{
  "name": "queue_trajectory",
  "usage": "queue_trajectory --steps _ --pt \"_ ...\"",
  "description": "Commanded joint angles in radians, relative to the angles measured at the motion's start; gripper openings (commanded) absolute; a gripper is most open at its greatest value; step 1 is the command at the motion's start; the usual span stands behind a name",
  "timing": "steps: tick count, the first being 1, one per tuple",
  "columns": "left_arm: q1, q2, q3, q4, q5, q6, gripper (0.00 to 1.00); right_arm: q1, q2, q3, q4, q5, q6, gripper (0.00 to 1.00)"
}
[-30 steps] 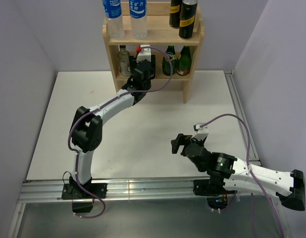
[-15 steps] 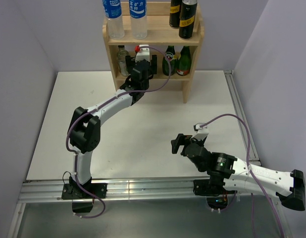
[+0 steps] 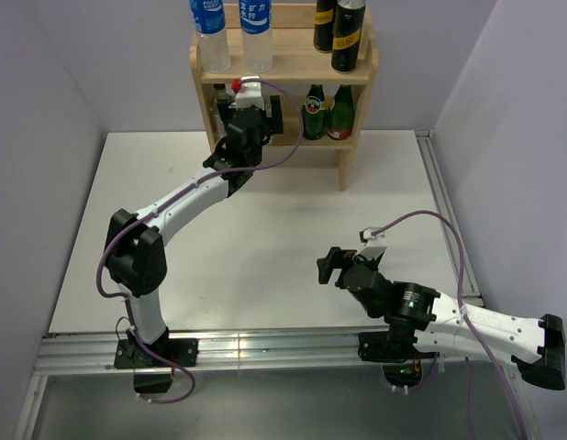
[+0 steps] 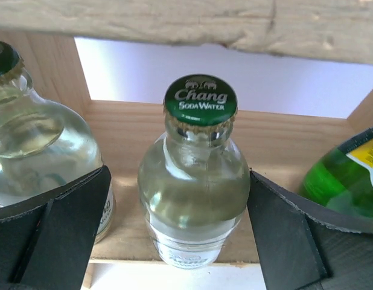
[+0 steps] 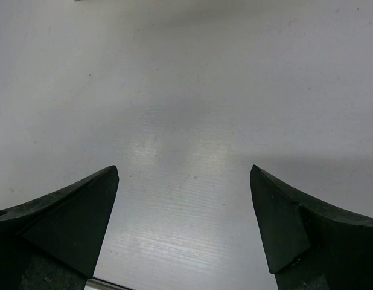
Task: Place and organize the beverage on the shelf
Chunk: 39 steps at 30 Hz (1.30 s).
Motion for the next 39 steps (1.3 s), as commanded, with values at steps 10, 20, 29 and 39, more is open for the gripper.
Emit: queue_trajectory --steps 10,20,29,39 --pt "0.0 -0.07 -0.051 -0.016 0.051 -0.024 0.99 0.006 -0.01 0.002 0.009 0.036 0.018 0.97" --pt "-0.001 -0.029 -0.054 -0.034 0.096 -0.049 0.85 0.006 -0.015 0.0 0.007 0.042 0.021 0.97" --pt "-0.003 0.013 -0.054 -0.014 0.047 -0.011 0.43 0.006 -0.013 -0.001 0.007 0.05 0.024 0.96" --pt "0.006 0.06 0.001 0.002 -0.045 0.062 0.33 0.007 -0.007 0.0 0.007 0.058 0.024 0.97"
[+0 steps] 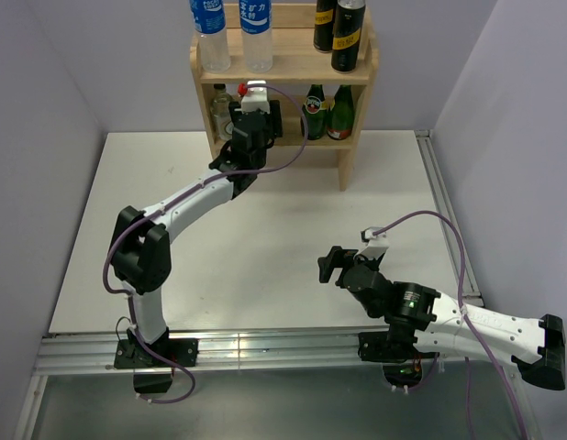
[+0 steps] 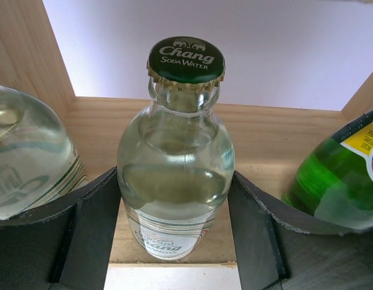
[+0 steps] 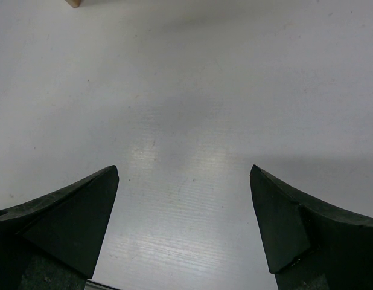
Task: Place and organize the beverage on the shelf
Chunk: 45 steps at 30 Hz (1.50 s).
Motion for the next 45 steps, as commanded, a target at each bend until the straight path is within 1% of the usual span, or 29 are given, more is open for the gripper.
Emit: queue_trajectory --steps 1,4,6,7,8,11,14,18,22,31,36,38,39,41,42,43,44,45 --pt "0.02 0.031 0.016 -0.045 -0.065 0.051 0.33 0.006 0.001 0.0 0.008 0.037 0.017 0.97" --pt "0.035 0.025 0.004 -0.043 -0.061 0.04 0.34 0.007 0.007 0.002 0.008 0.038 0.017 0.97" --pt "0.039 0.021 -0.004 -0.042 -0.056 0.04 0.41 0.007 0.008 0.005 0.008 0.037 0.014 0.97" --pt "0.037 0.017 -0.007 -0.045 -0.049 0.037 0.47 0.006 0.01 0.005 0.008 0.037 0.014 0.97" --pt "0.039 0.017 -0.008 -0.048 -0.042 0.034 0.63 0.006 0.01 0.005 0.008 0.037 0.015 0.97" --pt "0.039 0.007 -0.01 -0.065 -0.026 0.017 0.78 0.006 0.01 0.003 0.008 0.037 0.015 0.97" --pt "0.036 -0.006 -0.022 -0.062 -0.027 0.007 0.85 0.007 0.004 0.003 0.008 0.034 0.015 0.97" --pt "0.034 -0.021 -0.032 -0.068 -0.021 0.004 0.9 0.007 -0.004 0.0 0.01 0.028 0.011 0.97" --pt "0.025 -0.036 -0.047 -0.068 -0.013 0.011 0.98 0.006 -0.005 0.0 0.01 0.026 0.012 0.97" --pt "-0.018 -0.117 -0.122 -0.071 -0.05 -0.006 0.99 0.006 -0.018 -0.003 0.01 0.025 0.012 0.97" --pt "-0.035 -0.174 -0.195 -0.08 -0.044 -0.033 0.99 0.007 -0.024 -0.006 0.013 0.025 0.012 0.97" --pt "-0.046 -0.203 -0.244 -0.118 -0.038 -0.062 0.99 0.006 -0.022 -0.004 0.013 0.029 0.014 0.97" --pt "-0.052 -0.252 -0.271 -0.135 -0.026 -0.1 0.99 0.007 -0.019 -0.003 0.008 0.029 0.014 0.97" --pt "-0.072 -0.321 -0.372 -0.18 0.011 -0.142 0.99 0.006 -0.016 -0.001 0.008 0.035 0.017 0.97" --pt "-0.082 -0.397 -0.404 -0.207 0.011 -0.179 0.99 0.006 -0.015 0.0 0.005 0.037 0.017 0.97" --pt "-0.117 -0.442 -0.433 -0.232 -0.04 -0.196 0.99 0.007 -0.015 0.003 0.003 0.037 0.015 0.97" --pt "-0.141 -0.534 -0.491 -0.265 -0.064 -0.209 0.99 0.007 -0.019 0.008 0.003 0.035 0.011 0.97" --pt "-0.171 -0.582 -0.518 -0.311 -0.087 -0.216 0.99 0.007 -0.022 0.012 -0.001 0.031 0.006 0.97"
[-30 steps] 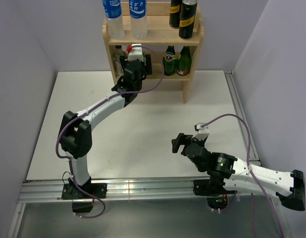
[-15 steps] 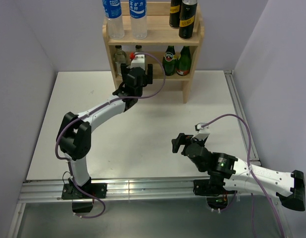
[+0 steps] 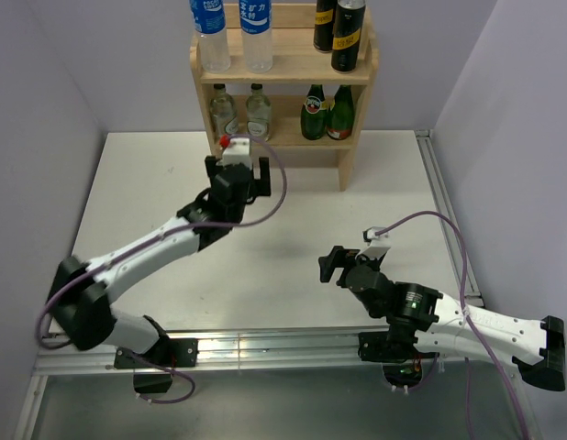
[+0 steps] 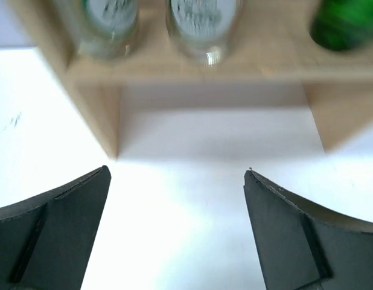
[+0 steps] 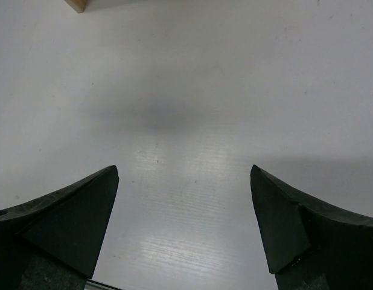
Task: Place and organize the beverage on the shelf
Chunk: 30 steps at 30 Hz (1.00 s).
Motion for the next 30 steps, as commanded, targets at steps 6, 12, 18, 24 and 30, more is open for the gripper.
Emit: queue_trajectory --steps 6,12,18,24,30 --pt "-0.279 -0.537 -0.129 -0.386 -0.225 -0.222 0.99 0.007 -0.052 0.195 -0.092 0.032 -0.046 0.96" --pt "-0.301 -0.752 -0.11 -0.427 -0.239 -0.183 0.99 0.007 -0.015 0.57 -0.046 0.057 -0.331 1.0" --pt "-0.301 -0.751 0.053 -0.532 -0.265 -0.146 0.99 0.007 0.081 0.879 -0.002 0.077 -0.54 1.0" --pt "-0.301 -0.789 0.124 -0.576 -0.276 -0.136 0.99 0.007 0.106 0.944 -0.009 0.061 -0.566 1.0" --pt "-0.301 -0.834 0.09 -0.571 -0.245 -0.14 0.99 0.007 0.097 0.948 -0.015 0.035 -0.564 1.0"
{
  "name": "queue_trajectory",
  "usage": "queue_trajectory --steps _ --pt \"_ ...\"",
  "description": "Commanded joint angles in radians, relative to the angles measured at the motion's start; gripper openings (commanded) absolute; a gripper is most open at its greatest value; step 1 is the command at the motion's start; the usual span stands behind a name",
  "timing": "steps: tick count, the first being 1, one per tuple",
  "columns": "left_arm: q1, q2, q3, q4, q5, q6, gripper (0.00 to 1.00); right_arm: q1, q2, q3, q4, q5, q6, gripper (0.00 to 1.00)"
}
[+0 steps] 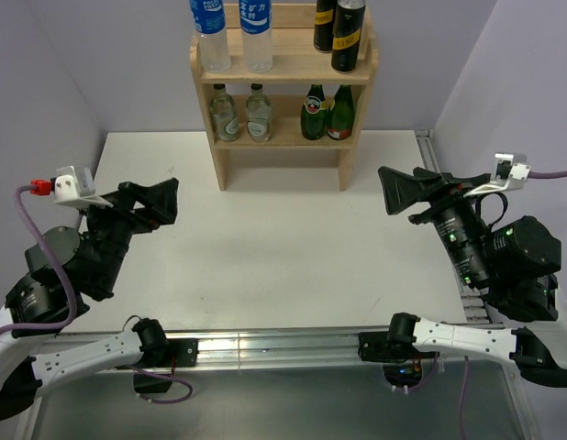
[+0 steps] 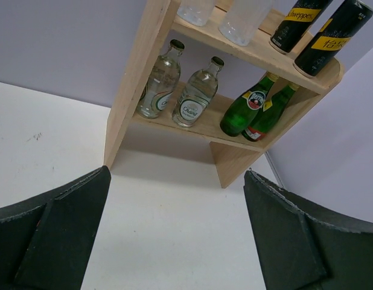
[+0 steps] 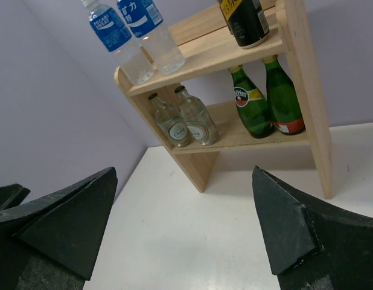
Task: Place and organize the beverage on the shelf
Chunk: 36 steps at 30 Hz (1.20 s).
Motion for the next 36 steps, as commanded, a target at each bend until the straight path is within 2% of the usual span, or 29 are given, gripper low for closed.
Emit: queue_trajectory --steps 1,36 --pt "-0.003 -0.005 -0.006 -0.026 0.008 0.009 0.99 0.006 0.008 0.02 -0.013 -0.021 -0.033 1.0" --pt "-0.001 -0.032 -0.032 -0.034 0.01 0.009 0.99 0.006 0.011 0.013 -0.015 -0.05 -0.06 1.0"
